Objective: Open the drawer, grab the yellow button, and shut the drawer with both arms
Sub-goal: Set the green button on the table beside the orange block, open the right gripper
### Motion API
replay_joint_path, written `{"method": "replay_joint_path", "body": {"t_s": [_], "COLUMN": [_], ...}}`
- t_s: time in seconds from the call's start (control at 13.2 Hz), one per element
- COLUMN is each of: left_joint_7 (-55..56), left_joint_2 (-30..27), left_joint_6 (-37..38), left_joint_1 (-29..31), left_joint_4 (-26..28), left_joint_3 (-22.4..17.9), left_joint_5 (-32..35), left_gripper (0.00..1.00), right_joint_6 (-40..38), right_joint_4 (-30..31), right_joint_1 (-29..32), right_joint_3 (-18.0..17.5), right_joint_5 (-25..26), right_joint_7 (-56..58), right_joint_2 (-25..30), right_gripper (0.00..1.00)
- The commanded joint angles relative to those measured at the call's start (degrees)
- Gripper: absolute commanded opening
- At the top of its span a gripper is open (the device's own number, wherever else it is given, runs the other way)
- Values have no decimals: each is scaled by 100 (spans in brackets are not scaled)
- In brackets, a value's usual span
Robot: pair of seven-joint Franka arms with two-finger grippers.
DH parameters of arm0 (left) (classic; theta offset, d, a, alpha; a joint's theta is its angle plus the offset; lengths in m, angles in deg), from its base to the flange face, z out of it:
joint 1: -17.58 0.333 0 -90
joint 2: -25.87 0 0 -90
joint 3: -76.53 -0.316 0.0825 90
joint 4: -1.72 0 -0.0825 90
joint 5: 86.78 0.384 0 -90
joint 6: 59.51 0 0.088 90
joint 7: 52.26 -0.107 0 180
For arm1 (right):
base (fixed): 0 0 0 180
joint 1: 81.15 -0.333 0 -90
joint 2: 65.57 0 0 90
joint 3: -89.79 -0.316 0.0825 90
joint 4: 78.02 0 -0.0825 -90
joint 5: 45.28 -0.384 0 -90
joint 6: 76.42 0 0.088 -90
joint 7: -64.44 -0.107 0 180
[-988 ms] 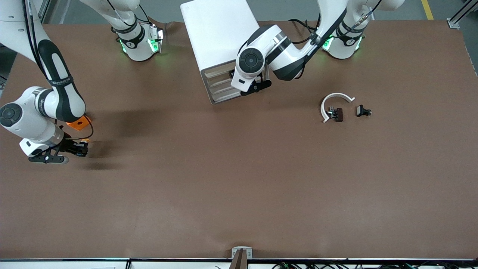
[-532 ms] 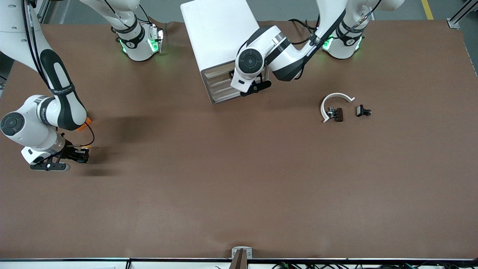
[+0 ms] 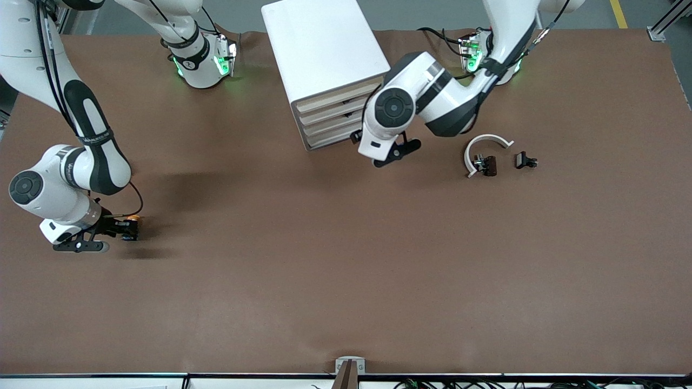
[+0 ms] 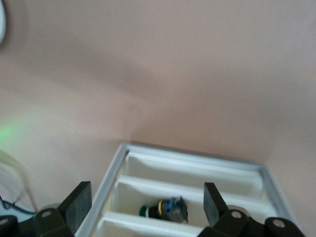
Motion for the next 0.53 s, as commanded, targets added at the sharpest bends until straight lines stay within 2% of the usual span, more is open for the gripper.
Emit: {"method": "replay_joint_path", "body": {"t_s": [0.0,0.23,0.46], "left_joint_7": [69,51,33], "left_joint_2": [-117,-327,-687], "left_joint_6": [194,194,202], "left_joint_1": [320,750,1286], "left_joint_4": [-258,-459,-583], "left_joint_3": [30,39,39], "left_joint_5": [611,1166,1184], "left_gripper": [100,100,100], "right_joint_6": [-893,-2860,-4478], "right_joint_4": [-39,-485,-1284], "right_joint_1": [3,12,152], "right_joint_3": [25,34,34], "right_joint_5": [-50,-41,-68], "right_joint_7": [161,74,55], "right_joint_2": [587,1370,1767], "right_gripper": [100,100,100]}}
